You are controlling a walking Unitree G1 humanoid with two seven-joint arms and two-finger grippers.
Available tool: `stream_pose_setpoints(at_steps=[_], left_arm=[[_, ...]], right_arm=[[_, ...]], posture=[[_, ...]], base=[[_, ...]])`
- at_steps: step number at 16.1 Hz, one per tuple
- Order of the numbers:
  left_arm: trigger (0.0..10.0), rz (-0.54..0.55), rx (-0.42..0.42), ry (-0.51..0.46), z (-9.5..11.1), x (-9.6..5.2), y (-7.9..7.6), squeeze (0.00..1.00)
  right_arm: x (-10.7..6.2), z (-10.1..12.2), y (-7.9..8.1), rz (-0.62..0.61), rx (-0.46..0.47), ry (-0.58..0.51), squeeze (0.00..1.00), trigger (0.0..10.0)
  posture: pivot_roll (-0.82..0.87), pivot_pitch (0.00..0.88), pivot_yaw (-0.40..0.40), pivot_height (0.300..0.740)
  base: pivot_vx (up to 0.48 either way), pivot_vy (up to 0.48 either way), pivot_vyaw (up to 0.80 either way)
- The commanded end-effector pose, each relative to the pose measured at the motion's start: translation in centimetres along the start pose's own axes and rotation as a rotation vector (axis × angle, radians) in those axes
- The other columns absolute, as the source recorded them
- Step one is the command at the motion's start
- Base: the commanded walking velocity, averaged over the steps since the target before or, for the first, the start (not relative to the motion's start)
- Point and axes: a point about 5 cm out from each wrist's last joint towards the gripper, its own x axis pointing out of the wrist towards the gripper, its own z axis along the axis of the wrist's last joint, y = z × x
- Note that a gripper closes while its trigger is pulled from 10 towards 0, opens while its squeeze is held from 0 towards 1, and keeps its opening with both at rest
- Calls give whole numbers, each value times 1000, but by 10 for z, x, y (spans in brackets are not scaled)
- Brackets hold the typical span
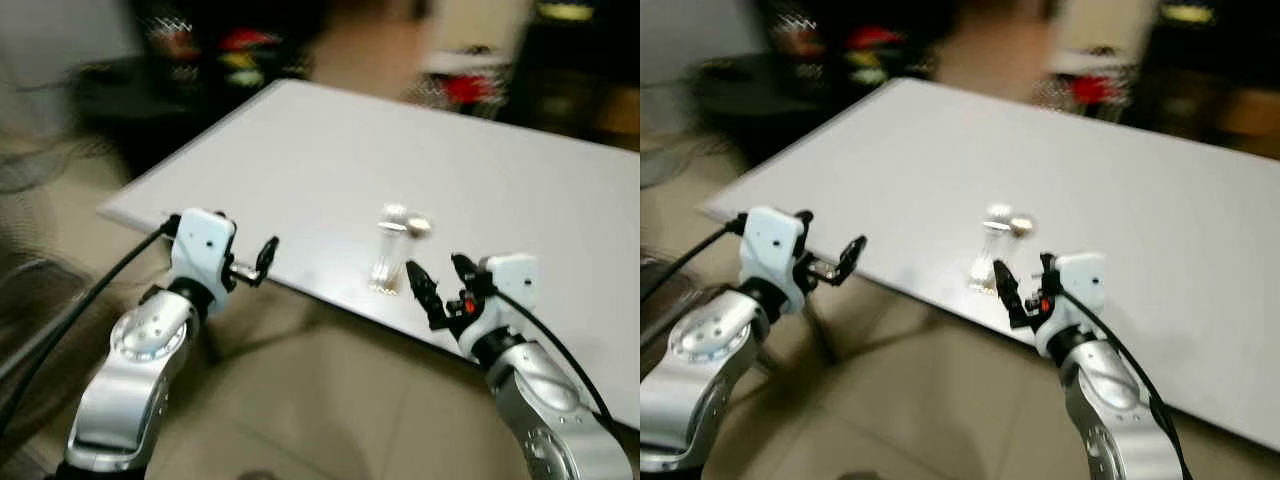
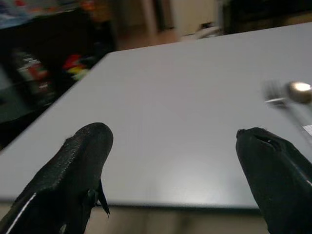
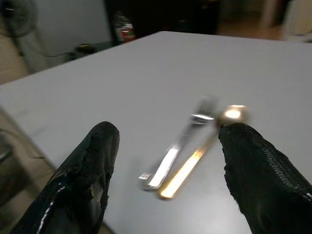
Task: Setting the table
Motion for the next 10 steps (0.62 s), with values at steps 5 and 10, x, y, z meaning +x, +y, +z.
stream_pose_setpoints(at_steps=[5,10], left_arm=[[10000,29,4,13,0,2,6,0],[10000,88,-30,12,-4,4,10,0]], right_arm=[[1,-2,1,14,13,4,0,10000],[1,2,-1,19,17,-11,0,10000]], posture=[[59,0,32,740],[53,0,15,740]], base=[[0,0,800],[0,0,800]])
